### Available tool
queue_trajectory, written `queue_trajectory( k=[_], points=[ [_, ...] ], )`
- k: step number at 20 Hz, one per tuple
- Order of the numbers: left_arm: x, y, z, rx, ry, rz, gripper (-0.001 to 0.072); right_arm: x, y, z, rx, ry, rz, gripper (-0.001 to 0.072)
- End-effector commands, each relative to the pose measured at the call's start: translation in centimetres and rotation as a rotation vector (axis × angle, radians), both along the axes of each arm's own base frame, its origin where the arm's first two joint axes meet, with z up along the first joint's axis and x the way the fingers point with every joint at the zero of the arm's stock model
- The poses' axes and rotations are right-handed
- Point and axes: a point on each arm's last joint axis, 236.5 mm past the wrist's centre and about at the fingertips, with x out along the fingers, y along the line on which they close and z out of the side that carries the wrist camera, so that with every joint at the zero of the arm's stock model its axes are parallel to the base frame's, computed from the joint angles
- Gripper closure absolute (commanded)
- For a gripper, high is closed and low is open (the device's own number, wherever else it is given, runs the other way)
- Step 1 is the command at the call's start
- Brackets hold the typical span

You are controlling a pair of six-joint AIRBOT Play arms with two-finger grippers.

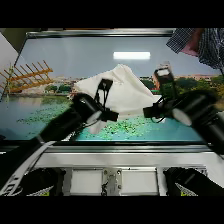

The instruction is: Fold the clothes and pants, and hang the long-sleeved shirts on hangers.

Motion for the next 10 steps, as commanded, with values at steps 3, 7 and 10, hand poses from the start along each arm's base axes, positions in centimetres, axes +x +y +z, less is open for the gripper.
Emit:
queue_trajectory(
  k=[3, 7, 10],
  points=[
    [-6.1, -1.1, 19.8, -0.370, -0.216, -0.221, 0.0691, -3.2, -2.2, 9.7, 0.017, -0.036, 0.040, 0.0690],
    [-9.5, 0.0, 20.3, -0.326, -0.169, -0.279, 0.0691, -5.9, 0.2, 10.6, 0.109, 0.018, 0.090, 0.0690],
    [-8.3, 1.1, 14.4, -0.202, -0.053, -0.226, 0.0690, -6.2, 2.7, 8.7, 0.130, 0.104, 0.156, 0.0690]
  ],
)
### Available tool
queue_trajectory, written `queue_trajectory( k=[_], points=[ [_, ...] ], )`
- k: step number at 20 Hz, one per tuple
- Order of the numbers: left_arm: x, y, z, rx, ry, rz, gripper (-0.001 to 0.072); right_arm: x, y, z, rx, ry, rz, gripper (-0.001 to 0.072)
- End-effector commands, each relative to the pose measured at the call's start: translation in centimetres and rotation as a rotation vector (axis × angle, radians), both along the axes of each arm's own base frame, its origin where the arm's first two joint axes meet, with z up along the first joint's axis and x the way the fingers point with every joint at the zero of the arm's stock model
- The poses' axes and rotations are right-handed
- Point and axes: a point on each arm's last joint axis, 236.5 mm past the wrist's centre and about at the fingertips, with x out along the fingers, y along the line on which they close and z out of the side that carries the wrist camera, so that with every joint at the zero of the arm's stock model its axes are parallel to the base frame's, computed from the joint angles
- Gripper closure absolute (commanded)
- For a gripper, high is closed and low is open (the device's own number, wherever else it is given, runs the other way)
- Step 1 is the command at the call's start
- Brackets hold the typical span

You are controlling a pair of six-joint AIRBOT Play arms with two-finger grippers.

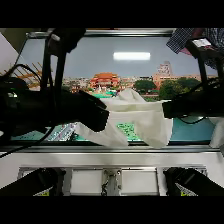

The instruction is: Fold the clothes and pants, and hang the long-sleeved shirts on hangers.

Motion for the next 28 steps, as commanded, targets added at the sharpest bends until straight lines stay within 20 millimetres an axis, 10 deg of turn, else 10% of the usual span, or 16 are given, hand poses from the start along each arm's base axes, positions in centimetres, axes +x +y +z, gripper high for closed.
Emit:
queue_trajectory(
  k=[1, 6, 12, 16, 18, 19, 23, 28],
  points=[
    [0.6, 1.8, -6.2, 0.143, 0.127, 0.037, 0.0690, -0.3, 2.0, -2.1, -0.022, 0.084, 0.098, 0.0690],
    [1.1, 2.5, -19.6, 0.247, 0.541, -0.014, 0.0691, 2.2, 4.0, -10.5, -0.141, 0.234, 0.148, 0.0690],
    [-2.7, 1.7, -25.1, 0.188, 0.685, -0.062, 0.0690, -1.4, 4.3, -16.2, -0.136, 0.424, 0.149, 0.0690],
    [-4.7, 1.0, -24.2, 0.175, 0.633, -0.117, 0.0687, -0.9, 6.6, -16.1, -0.047, 0.397, 0.171, 0.0690],
    [-5.8, 0.2, -22.9, 0.144, 0.608, -0.148, 0.0072, -0.9, 6.7, -16.1, -0.039, 0.398, 0.152, 0.0690],
    [-6.0, -0.4, -22.0, 0.110, 0.599, -0.153, 0.0018, -0.9, 6.7, -16.1, -0.038, 0.399, 0.150, 0.0689],
    [-4.4, -0.9, -16.3, -0.134, 0.531, -0.087, 0.0017, -0.9, 6.7, -16.1, -0.039, 0.398, 0.150, 0.0689],
    [2.0, 7.1, -12.6, -0.225, 0.345, 0.205, 0.0018, -0.9, 6.6, -16.1, -0.039, 0.398, 0.150, 0.0689]
  ],
)
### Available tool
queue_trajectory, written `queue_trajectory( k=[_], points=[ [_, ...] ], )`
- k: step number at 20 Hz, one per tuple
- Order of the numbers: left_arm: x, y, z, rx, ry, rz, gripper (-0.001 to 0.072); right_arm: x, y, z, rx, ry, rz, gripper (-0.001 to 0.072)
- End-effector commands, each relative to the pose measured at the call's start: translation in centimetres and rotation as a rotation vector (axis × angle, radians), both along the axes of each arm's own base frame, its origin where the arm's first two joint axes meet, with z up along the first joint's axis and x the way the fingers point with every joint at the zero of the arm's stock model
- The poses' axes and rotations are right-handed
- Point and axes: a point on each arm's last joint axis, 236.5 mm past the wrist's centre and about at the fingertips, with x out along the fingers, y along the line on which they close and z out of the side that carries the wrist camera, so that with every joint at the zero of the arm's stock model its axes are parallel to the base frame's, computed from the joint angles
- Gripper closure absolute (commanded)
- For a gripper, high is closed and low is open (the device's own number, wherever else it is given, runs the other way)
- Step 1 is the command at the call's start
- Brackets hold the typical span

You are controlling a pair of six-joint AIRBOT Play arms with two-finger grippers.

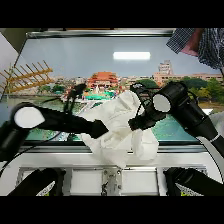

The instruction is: Fold the clothes and pants, and hang the long-sleeved shirts on hangers.

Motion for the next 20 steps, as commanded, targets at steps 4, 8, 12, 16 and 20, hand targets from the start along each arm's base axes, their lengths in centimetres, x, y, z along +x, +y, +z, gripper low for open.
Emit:
queue_trajectory(
  k=[4, 8, 12, 16, 20],
  points=[
    [7.0, 15.9, 0.8, 0.213, -0.172, 0.461, 0.0017, 0.0, 0.1, 0.0, 0.003, 0.001, -0.002, 0.0689],
    [8.6, 27.3, -2.2, 0.423, -0.118, 0.690, 0.0017, 0.0, 0.1, 0.0, 0.003, 0.001, -0.002, 0.0689],
    [9.6, 36.5, -4.9, 0.556, -0.031, 0.827, 0.0018, 0.0, 0.1, 0.0, 0.003, 0.001, -0.002, 0.0689],
    [12.8, 45.3, -5.3, 0.755, -0.052, 0.892, 0.0018, 0.0, 0.1, 0.0, 0.003, 0.001, -0.002, 0.0689],
    [17.7, 51.0, -8.1, 0.879, -0.053, 0.868, 0.0017, 0.0, 0.1, 0.0, 0.003, 0.001, -0.002, 0.0689]
  ],
)
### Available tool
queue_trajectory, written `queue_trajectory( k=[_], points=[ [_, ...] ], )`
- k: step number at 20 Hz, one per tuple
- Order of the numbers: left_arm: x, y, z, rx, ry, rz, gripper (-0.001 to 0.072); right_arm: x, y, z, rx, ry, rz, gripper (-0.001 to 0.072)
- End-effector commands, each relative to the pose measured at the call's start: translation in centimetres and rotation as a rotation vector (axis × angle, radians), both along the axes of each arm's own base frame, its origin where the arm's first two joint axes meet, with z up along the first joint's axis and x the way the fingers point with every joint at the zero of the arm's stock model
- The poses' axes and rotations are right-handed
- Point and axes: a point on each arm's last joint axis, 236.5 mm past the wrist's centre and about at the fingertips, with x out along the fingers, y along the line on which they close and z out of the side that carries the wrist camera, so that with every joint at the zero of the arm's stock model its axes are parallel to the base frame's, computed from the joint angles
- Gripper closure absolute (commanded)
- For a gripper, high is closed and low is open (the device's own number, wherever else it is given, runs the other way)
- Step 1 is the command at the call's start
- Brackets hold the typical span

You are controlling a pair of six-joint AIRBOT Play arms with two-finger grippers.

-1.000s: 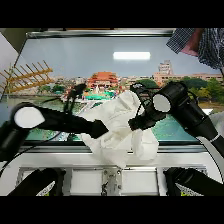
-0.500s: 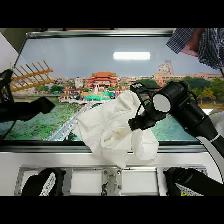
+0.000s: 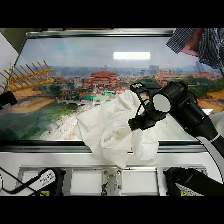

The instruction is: Fold the clothes and pants, and hang the long-sleeved shirts on hangers.

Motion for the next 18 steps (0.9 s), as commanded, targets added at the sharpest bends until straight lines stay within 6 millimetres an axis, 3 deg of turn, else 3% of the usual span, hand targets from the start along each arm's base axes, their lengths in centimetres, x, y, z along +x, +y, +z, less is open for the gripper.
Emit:
queue_trajectory(
  k=[1, 5, 10, 14, 18],
  points=[
    [4.2, 6.4, -2.5, 0.140, 0.037, -0.003, 0.0017, 0.0, 0.0, -0.1, -0.002, 0.002, 0.000, 0.0689],
    [9.7, 10.2, -5.9, 0.177, -0.010, 0.019, 0.0017, 0.0, 0.0, -0.1, -0.002, 0.003, 0.000, 0.0689],
    [13.9, 13.8, -9.5, 0.227, -0.008, 0.026, 0.0017, 0.0, 0.0, -0.1, -0.002, 0.003, 0.000, 0.0688],
    [15.1, 15.8, -11.7, 0.231, 0.035, 0.045, 0.0018, 0.0, 0.0, -0.1, -0.002, 0.003, 0.000, 0.0689],
    [14.2, 17.5, -14.2, 0.218, 0.065, 0.067, 0.0017, 0.0, 0.0, -0.1, -0.002, 0.003, 0.000, 0.0689]
  ],
)
